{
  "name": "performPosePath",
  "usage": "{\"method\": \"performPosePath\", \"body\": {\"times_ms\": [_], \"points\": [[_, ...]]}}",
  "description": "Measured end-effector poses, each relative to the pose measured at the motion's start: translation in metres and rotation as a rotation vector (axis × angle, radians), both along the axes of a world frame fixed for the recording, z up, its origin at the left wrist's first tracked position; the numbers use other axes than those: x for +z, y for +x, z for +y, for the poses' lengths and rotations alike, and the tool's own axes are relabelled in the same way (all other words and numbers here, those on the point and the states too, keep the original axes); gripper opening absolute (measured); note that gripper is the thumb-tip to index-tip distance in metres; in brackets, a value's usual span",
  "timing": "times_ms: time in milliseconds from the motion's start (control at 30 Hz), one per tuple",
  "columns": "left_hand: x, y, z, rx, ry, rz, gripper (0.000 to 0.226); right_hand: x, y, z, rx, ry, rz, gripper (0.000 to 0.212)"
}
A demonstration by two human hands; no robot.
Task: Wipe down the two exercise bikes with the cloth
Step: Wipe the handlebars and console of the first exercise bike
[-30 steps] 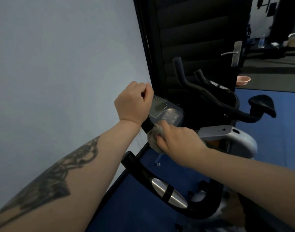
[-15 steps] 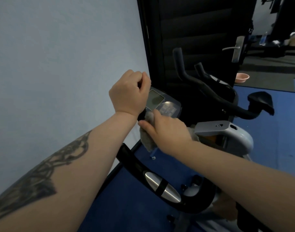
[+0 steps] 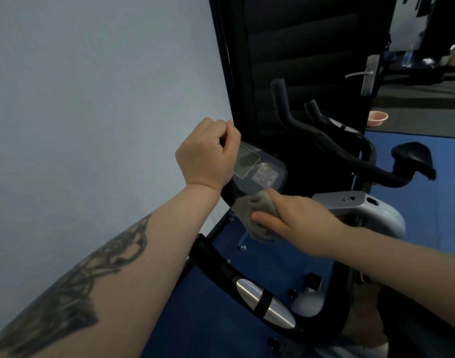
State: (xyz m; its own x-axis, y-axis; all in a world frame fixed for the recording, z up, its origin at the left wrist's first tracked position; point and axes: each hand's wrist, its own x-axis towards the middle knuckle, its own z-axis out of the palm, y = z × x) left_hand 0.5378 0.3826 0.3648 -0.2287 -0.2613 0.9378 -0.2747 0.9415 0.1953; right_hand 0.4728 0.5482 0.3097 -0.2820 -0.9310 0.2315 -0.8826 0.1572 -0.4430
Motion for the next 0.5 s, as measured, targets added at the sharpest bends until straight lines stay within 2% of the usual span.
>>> {"method": "performPosePath", "body": {"times_ms": [100,167,267,333,400,467,500], "points": [[0.004,0.001,0.001,0.007,-0.016,-0.002,0.037,0.009,0.009,-0.032,-0.019,0.031,0.079,0.039],[0.003,0.002,0.001,0.006,-0.019,-0.004,0.037,0.003,0.019,-0.039,-0.073,-0.029,0.202,0.045],[0.002,0.001,0.0,0.006,-0.008,0.0,0.037,-0.005,0.009,-0.008,-0.026,-0.063,0.08,0.049],[0.0,-0.001,0.0,0.006,-0.015,0.012,0.037,-0.001,0.0,-0.001,0.023,0.032,0.027,0.04],[0.002,-0.001,0.0,0.013,-0.013,0.018,0.037,0.007,0.006,-0.021,-0.027,0.031,0.033,0.032],[0.002,0.0,0.0,0.017,-0.03,0.009,0.037,0.005,0.018,-0.043,-0.107,-0.019,0.223,0.039],[0.002,0.001,0.0,0.017,-0.034,0.001,0.037,0.003,0.025,-0.045,-0.121,-0.018,0.328,0.053]]}}
